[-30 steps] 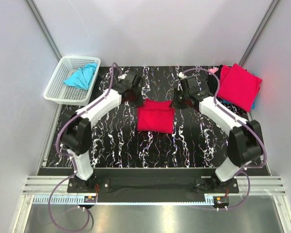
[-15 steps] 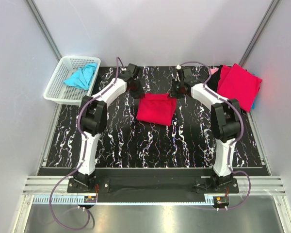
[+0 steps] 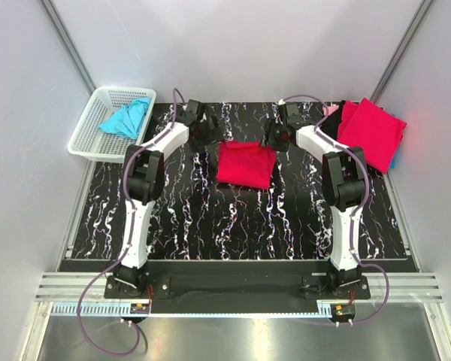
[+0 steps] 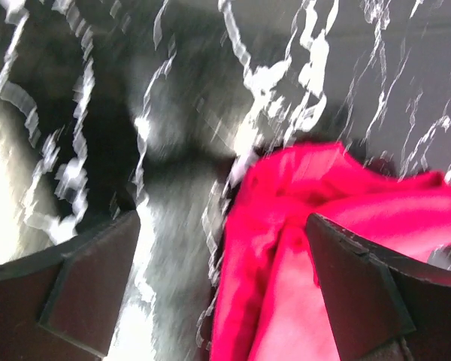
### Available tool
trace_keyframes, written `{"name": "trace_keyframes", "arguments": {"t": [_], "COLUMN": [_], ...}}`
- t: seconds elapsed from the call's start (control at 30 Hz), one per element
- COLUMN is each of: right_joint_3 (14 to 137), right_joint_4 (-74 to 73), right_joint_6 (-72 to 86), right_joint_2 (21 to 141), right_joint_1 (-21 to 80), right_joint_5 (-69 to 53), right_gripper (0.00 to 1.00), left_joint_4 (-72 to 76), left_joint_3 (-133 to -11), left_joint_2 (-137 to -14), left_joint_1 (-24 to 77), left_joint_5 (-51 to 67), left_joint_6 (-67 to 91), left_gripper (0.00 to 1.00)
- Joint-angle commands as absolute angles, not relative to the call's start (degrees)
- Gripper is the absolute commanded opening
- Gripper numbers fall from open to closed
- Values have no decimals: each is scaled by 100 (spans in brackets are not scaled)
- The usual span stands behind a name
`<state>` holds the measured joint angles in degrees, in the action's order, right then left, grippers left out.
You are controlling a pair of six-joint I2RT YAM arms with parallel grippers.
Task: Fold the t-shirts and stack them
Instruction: Fold the tshirt
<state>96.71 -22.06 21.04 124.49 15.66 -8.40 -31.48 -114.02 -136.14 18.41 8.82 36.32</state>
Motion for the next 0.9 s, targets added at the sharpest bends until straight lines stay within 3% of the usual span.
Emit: {"name": "trace_keyframes", "arguments": {"t": [0.0, 0.13, 0.33, 0.47, 0.67, 0.87], "right_joint_3": [9529, 9299, 8781, 8499, 8306, 8218], "right_joint_4": [-1864, -1819, -1854, -1863, -1934, -1942], "right_joint_6": [2206, 2241, 2312, 2303, 2355, 2487], "right_joint_2": [12103, 11778, 11330, 11075, 11030, 11179], "right_joint_1": [1600, 1591, 1678, 1872, 2223, 2241], "right_joint_5": [-685, -721, -940, -1159, -1432, -1529], "right_gripper": [62, 62, 60, 56, 42, 41], "left_joint_4": [-2262, -1776, -1854, -2074, -2346, -2714], "left_joint_3": [-10540, -9574, -9360, -9387, -9422, -9501], "left_joint_2": [-12570, -11814, -11312, -11355, -11549, -11873], "left_joint_1": [1846, 1846, 2073, 2311, 2715, 2909], "left_joint_5": [756, 703, 1414, 1704, 1661, 1275], "left_joint_6": [3586, 3752, 3937, 4121, 4324, 4456], "left_gripper": [99, 99, 99, 99, 99, 99]}}
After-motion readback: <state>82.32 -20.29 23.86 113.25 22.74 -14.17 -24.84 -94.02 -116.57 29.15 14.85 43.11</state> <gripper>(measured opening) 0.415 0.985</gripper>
